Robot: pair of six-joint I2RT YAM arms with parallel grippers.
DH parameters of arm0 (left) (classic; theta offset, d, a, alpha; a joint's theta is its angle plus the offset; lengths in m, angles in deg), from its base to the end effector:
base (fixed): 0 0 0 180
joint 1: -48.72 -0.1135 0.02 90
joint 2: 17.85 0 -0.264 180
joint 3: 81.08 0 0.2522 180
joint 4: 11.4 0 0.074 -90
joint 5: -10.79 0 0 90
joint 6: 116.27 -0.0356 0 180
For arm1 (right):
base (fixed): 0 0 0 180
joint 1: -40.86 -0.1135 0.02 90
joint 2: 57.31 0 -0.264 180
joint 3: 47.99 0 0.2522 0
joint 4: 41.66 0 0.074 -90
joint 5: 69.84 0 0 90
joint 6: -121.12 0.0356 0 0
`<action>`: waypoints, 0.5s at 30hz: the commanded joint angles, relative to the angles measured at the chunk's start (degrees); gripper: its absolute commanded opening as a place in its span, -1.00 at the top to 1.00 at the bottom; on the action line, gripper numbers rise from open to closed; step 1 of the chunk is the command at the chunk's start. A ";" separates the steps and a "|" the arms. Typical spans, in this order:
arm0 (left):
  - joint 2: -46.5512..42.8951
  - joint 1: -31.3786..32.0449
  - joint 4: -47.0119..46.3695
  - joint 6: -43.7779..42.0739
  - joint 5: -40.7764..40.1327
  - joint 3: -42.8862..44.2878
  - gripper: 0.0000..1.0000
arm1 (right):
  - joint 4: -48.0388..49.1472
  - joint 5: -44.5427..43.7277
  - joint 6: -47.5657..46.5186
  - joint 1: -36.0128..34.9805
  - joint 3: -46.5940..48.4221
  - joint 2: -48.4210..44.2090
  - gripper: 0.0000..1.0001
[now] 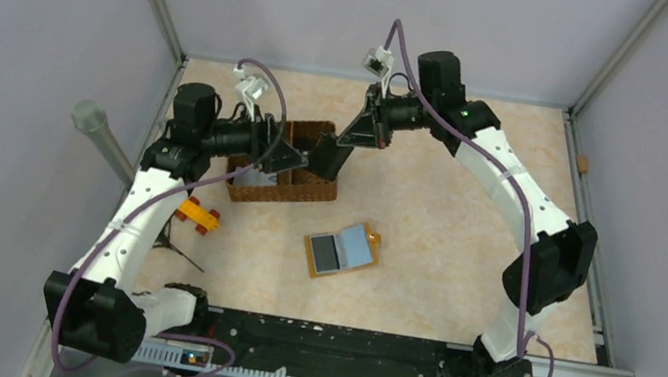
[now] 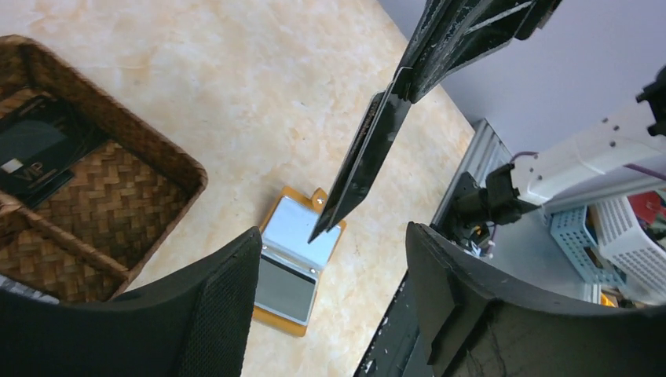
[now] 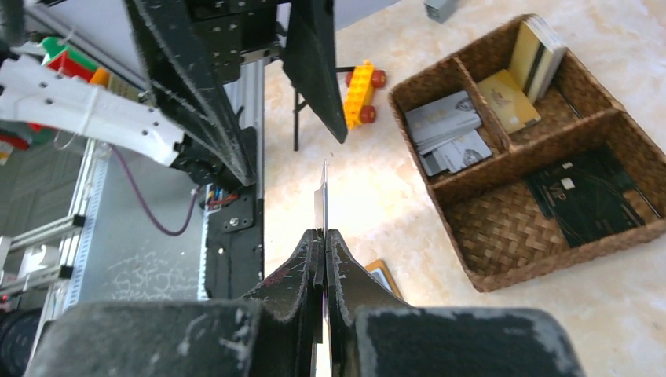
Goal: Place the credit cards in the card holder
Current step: Pick up the credit card from the storage box.
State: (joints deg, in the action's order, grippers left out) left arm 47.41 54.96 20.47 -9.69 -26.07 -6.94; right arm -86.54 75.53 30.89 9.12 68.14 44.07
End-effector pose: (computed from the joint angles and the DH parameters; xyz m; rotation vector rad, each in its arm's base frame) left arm 0.2419 -0.0551 0.3550 0.4499 1.9261 -1.1664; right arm 0.3226 0.2340 0.3892 -1.1435 1.7747 1.3365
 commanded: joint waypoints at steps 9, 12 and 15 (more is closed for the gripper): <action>-0.92 0.70 -9.29 4.50 11.02 -2.50 0.03 | -3.47 11.45 -6.27 0.11 1.88 -3.37 1.00; -0.13 2.02 -9.41 4.53 11.41 -2.30 0.06 | -3.20 12.32 -6.28 0.06 1.87 -3.34 1.00; 0.38 2.88 -9.73 4.72 12.53 -2.28 0.18 | -3.00 13.14 -6.27 0.10 1.95 -3.33 1.00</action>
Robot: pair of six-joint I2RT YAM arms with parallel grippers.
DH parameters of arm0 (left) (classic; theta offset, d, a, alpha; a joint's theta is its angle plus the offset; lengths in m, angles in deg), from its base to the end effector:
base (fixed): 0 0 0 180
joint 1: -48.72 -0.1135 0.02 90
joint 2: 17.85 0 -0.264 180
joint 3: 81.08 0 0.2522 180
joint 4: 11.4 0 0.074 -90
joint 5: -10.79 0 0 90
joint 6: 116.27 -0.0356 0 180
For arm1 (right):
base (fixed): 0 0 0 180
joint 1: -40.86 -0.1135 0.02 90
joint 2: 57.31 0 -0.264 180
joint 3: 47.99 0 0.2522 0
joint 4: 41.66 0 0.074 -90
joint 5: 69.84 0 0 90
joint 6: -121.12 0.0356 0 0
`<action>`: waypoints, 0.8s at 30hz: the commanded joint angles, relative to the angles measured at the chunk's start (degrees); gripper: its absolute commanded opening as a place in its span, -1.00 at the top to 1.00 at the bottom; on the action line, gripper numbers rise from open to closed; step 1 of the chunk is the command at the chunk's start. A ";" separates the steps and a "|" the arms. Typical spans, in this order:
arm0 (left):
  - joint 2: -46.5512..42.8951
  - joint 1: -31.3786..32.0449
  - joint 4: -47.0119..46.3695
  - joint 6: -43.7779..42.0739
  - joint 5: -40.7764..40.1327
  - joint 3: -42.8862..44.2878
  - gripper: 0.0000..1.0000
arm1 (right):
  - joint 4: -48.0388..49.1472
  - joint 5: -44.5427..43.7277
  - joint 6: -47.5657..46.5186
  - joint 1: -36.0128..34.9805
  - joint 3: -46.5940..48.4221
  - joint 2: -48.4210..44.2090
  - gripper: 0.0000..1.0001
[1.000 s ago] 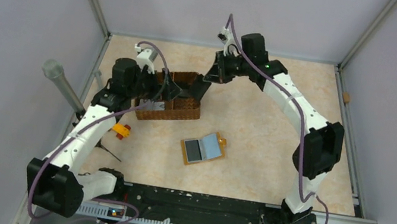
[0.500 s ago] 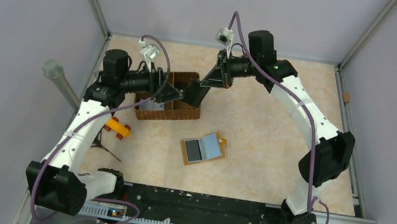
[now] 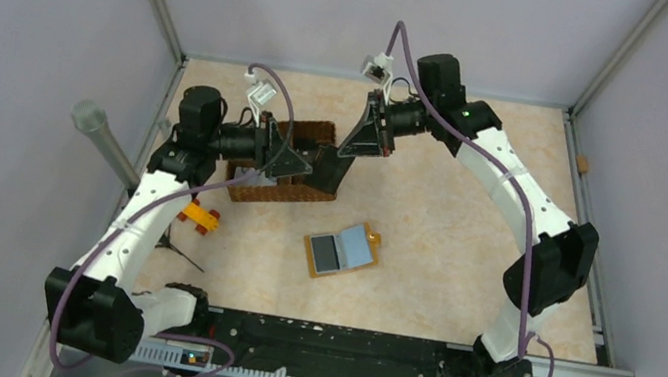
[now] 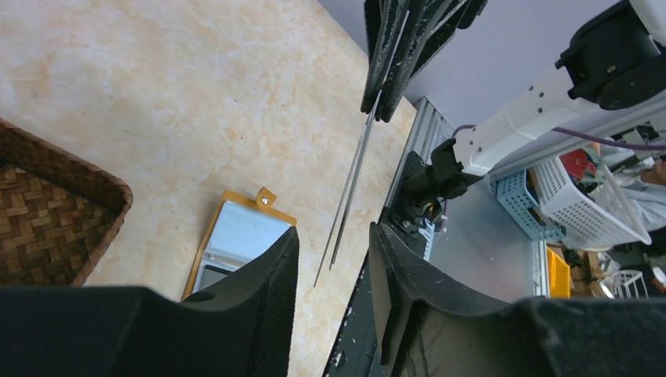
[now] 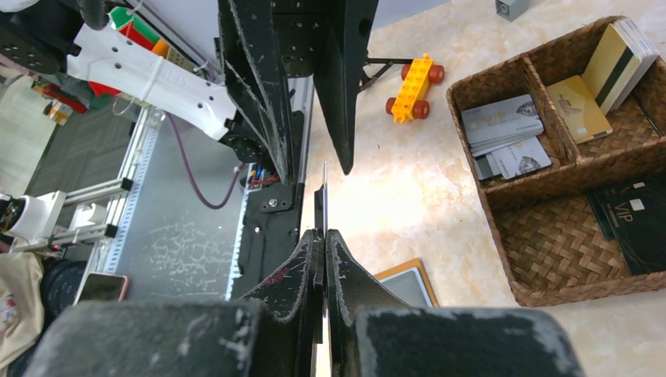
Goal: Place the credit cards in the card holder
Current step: Pick up the credit card from the storage box.
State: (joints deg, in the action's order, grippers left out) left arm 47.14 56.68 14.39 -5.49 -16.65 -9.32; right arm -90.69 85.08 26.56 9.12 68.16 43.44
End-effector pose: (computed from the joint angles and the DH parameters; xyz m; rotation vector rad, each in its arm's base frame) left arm 0.2376 -0.0651 0.3530 0.5677 1.8555 -1.3630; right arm 0.3118 0.2308 0.3905 -1.2695 1.6864 1.4868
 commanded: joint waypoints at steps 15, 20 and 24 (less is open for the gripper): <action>1.17 3.34 -5.41 1.29 4.01 -0.51 1.00 | -0.98 2.32 -3.09 0.06 3.02 -1.38 1.00; -0.69 3.46 -5.59 0.19 3.21 -1.81 1.00 | -3.26 0.39 -5.45 0.11 3.65 -0.91 1.00; -2.46 3.37 -4.62 -1.59 -0.92 -2.70 1.00 | -5.21 -2.60 -6.97 0.17 4.34 -0.41 1.00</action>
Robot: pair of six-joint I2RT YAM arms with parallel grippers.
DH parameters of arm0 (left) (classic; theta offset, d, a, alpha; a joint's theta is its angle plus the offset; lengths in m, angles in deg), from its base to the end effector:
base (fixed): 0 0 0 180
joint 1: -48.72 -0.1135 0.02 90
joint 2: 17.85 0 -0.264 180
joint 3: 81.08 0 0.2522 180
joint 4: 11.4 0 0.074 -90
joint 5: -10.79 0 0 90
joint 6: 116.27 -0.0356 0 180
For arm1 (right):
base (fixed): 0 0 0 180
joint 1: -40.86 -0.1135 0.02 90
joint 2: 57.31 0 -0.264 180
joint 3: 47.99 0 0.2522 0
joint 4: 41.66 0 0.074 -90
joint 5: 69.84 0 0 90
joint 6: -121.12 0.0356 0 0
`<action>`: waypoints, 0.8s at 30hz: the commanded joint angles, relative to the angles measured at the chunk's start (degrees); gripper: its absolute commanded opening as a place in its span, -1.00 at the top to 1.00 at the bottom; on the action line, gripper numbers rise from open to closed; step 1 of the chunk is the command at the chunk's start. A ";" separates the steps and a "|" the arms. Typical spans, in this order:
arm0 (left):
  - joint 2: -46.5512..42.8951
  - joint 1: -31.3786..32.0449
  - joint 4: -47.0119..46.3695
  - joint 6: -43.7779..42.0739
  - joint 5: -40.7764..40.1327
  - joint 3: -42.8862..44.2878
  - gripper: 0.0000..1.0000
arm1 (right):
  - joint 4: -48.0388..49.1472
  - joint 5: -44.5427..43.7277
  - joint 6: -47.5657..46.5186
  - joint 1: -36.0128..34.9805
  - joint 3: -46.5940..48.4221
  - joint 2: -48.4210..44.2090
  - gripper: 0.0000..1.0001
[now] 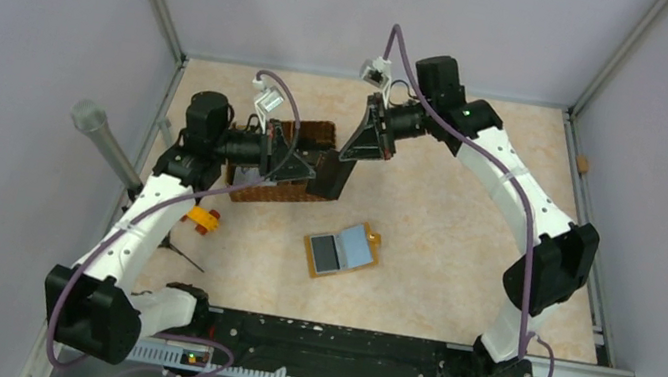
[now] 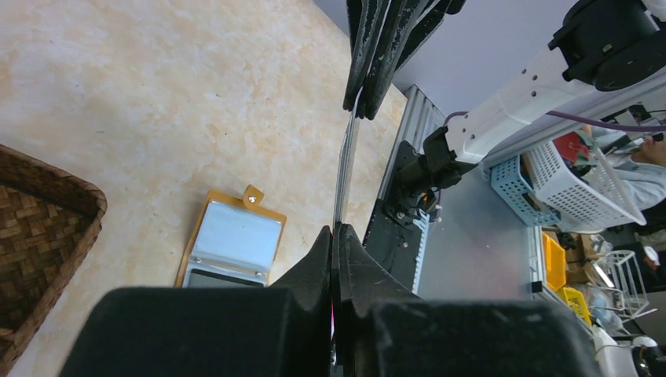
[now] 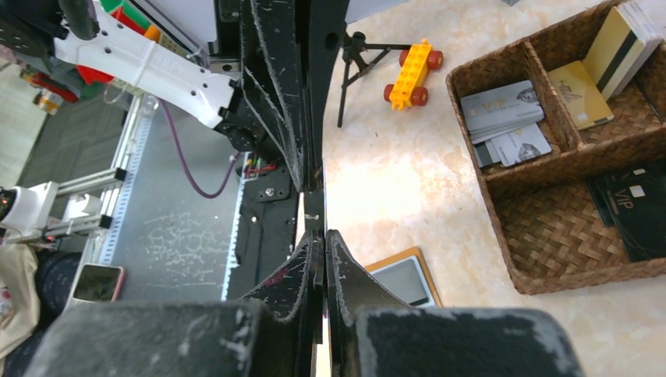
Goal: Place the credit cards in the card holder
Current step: Pick up the credit card from the storage box, then place the credit card in the storage box.
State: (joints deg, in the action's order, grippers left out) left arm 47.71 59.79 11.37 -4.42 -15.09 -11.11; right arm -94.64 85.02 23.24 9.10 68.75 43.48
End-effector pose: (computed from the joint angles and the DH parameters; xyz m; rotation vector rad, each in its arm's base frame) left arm 0.2365 -0.0789 0.3450 0.6328 1.8445 -1.4307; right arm 0.3087 0.2290 0.3885 -1.2973 1.6977 1.4762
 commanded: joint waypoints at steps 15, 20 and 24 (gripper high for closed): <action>-6.46 -0.90 9.42 -10.55 -15.89 0.24 1.00 | 0.38 -3.11 -2.62 2.24 4.45 0.63 1.00; -8.43 -2.40 12.42 -11.95 -26.59 0.27 1.00 | 2.82 -5.28 -0.20 2.67 3.24 0.55 1.00; -10.25 -3.84 11.98 -10.32 -37.17 -0.65 1.00 | 13.96 -16.40 11.65 2.68 -0.64 -0.24 1.00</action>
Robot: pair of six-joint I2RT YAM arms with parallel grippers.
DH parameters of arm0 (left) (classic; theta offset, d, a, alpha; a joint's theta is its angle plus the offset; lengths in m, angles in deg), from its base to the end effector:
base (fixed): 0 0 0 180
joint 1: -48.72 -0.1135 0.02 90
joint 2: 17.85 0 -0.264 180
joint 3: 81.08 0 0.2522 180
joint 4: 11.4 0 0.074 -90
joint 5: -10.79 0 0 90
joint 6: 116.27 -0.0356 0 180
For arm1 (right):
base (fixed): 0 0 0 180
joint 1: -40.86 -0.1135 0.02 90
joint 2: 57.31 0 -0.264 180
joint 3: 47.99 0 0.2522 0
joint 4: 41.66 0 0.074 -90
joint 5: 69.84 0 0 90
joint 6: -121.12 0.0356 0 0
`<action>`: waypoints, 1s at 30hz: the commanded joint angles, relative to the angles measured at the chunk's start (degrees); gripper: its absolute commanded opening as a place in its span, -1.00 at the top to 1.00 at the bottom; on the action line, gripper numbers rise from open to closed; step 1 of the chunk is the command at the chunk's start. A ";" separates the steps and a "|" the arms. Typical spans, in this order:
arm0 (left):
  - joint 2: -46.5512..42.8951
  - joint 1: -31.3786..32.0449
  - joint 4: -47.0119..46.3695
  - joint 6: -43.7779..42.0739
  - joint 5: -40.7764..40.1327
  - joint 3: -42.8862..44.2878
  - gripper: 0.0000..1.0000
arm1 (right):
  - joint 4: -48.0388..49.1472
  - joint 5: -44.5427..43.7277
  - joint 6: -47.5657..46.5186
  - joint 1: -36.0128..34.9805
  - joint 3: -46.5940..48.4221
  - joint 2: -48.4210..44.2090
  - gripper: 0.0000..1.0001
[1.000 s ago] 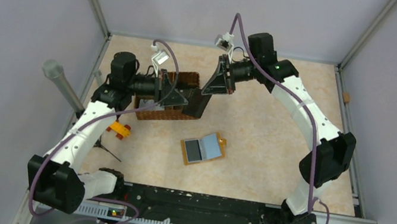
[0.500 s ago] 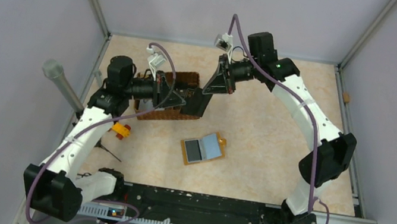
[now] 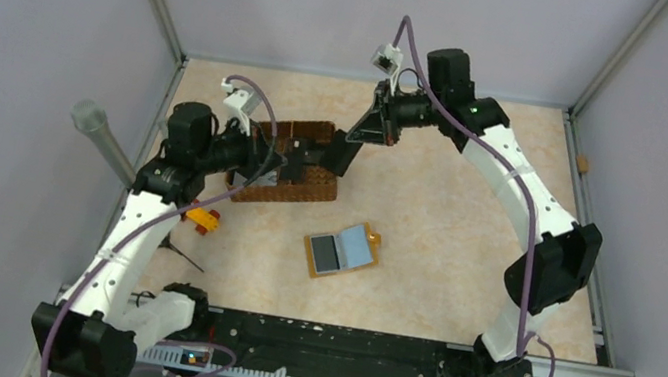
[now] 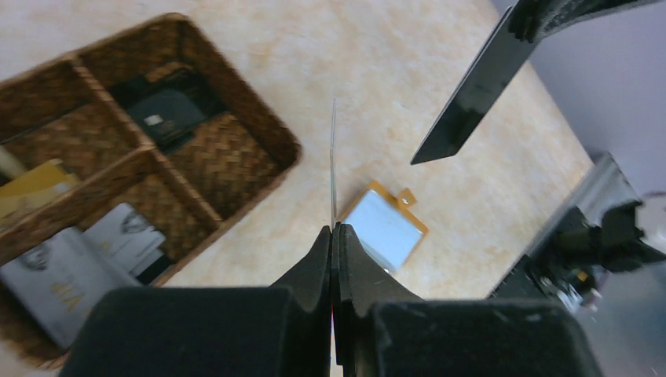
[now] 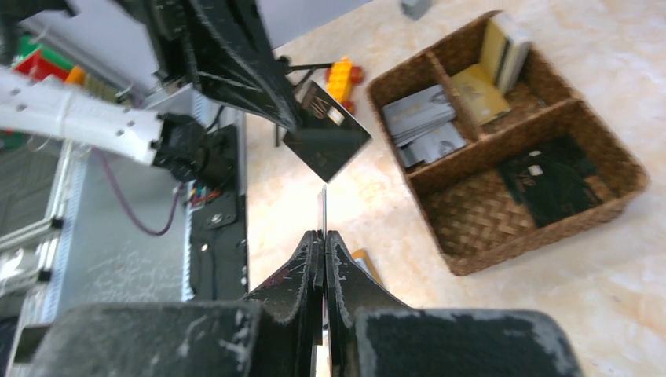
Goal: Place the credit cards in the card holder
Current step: Place the credit card in the storage box.
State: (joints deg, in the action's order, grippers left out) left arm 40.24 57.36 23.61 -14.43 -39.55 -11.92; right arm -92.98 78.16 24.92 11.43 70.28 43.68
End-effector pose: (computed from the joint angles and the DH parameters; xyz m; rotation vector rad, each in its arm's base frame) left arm 0.2147 -0.0556 0.3449 0.4018 1.9585 -0.9157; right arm 0.3232 0.2170 0.3956 -1.1928 1.7535 1.3222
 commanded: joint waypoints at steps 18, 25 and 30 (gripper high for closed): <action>-6.71 -1.62 -3.07 0.04 -22.00 -3.37 1.00 | 28.86 -57.36 29.86 -8.82 -3.78 12.84 1.00; -5.99 -1.61 -3.11 0.20 -20.26 -3.19 1.00 | 26.64 -61.34 32.44 -9.92 -0.55 19.81 1.00; -5.42 -1.68 -3.06 -0.42 -19.06 -3.14 1.00 | 24.21 -63.88 32.40 -10.39 0.40 21.39 0.96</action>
State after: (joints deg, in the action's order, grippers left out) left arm 34.44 55.87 22.98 -14.24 -60.36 -14.96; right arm -67.56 18.46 56.33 1.58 67.37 64.84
